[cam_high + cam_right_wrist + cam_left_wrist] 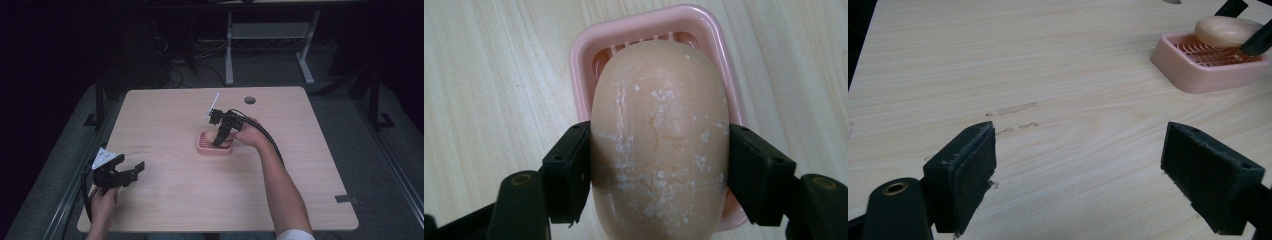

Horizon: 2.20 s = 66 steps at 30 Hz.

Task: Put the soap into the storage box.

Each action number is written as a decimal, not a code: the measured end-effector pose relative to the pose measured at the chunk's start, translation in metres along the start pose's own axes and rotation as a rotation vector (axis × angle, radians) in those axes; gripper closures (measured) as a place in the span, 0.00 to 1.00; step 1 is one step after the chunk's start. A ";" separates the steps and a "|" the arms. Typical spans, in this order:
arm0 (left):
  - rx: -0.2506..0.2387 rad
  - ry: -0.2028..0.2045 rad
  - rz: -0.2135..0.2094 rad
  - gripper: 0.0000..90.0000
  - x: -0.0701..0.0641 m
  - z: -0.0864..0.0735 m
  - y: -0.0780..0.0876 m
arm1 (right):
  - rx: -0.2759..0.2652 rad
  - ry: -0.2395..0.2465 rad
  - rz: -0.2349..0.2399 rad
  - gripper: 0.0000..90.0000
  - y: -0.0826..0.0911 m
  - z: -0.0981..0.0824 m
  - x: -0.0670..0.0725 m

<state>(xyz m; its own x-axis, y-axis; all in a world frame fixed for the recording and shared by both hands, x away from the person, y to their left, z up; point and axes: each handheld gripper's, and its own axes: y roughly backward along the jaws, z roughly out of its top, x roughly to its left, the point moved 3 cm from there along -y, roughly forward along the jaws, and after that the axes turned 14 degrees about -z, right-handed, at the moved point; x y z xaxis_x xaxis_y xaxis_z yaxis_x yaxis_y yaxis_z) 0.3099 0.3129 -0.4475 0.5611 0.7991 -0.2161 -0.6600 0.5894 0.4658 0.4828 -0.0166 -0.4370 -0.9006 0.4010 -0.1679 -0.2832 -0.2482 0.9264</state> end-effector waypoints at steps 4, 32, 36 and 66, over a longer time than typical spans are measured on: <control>-0.001 -0.004 -0.001 0.16 0.000 0.000 0.000 | 0.008 0.005 0.004 0.35 -0.004 0.001 0.001; -0.002 0.003 0.004 0.16 0.001 0.000 0.000 | 0.006 0.016 -0.009 0.35 -0.010 0.005 0.001; 0.000 0.004 0.004 0.16 0.001 0.001 -0.001 | 0.009 0.020 -0.007 0.35 -0.010 0.005 0.002; -0.008 0.003 0.009 0.16 0.002 0.001 0.001 | 0.020 0.027 -0.015 0.35 -0.012 0.007 0.001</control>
<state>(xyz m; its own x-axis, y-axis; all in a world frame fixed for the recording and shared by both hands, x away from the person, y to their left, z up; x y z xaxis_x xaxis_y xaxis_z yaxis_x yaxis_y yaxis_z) 0.3106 0.3152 -0.4464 0.5536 0.8045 -0.2150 -0.6686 0.5833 0.4612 0.4874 -0.0071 -0.4457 -0.9051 0.3803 -0.1904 -0.2902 -0.2250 0.9301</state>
